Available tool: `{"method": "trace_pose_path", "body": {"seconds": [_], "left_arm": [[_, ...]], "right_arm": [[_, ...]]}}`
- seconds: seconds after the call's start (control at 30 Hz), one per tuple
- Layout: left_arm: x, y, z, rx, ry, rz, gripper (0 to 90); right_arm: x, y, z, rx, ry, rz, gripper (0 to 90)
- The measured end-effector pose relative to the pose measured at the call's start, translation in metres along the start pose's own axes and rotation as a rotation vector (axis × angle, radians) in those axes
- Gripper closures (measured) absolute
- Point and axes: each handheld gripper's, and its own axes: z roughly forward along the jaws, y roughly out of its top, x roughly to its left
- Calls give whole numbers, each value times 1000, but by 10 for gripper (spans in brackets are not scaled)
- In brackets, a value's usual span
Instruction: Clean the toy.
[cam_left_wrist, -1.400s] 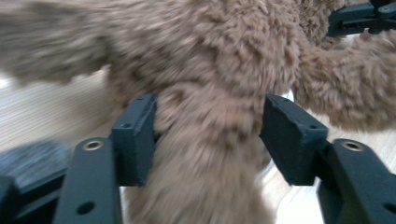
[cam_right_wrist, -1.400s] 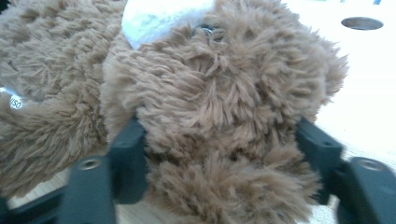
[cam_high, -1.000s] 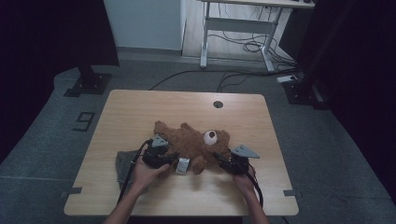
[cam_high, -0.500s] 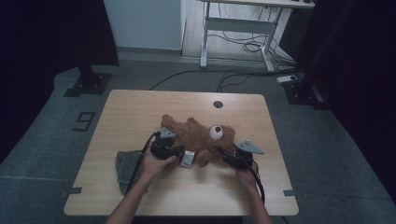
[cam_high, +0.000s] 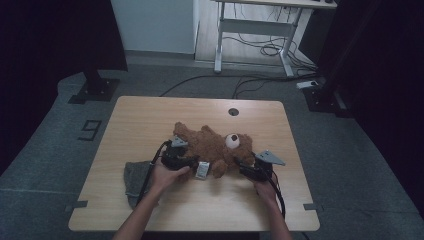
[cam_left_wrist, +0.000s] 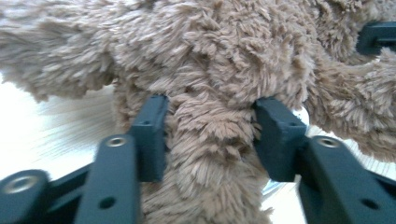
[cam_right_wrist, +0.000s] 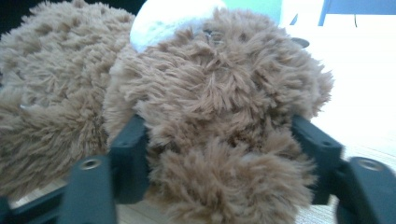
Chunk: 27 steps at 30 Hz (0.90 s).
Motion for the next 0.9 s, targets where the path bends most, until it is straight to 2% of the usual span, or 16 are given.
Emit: {"method": "trace_pose_path", "body": {"seconds": [0.07, 0.17, 0.23, 0.33, 0.6, 0.73, 0.9], "left_arm": [[-1, 0, -8, -28, -10, -8, 369], [-3, -1, -23, -57, -7, 10, 323], [-4, -4, -35, -73, -8, 11, 312], [-4, -13, -54, -92, -19, 6, 307], [4, -52, -95, -136, -2, -10, 309], [8, -76, -107, -148, 17, -28, 313], [7, -103, -116, -163, 54, -28, 325]], "right_arm": [[0, 1, -3, -7, 3, 5, 253], [1, 3, -9, -16, -1, 2, 221], [0, 5, -16, -24, -16, 2, 202], [-2, 7, -26, -32, -14, 12, 188], [-1, -1, -48, -9, 25, -8, 190], [0, -8, -57, 5, 50, -27, 214], [3, -20, -72, 9, 60, -30, 221]]}}
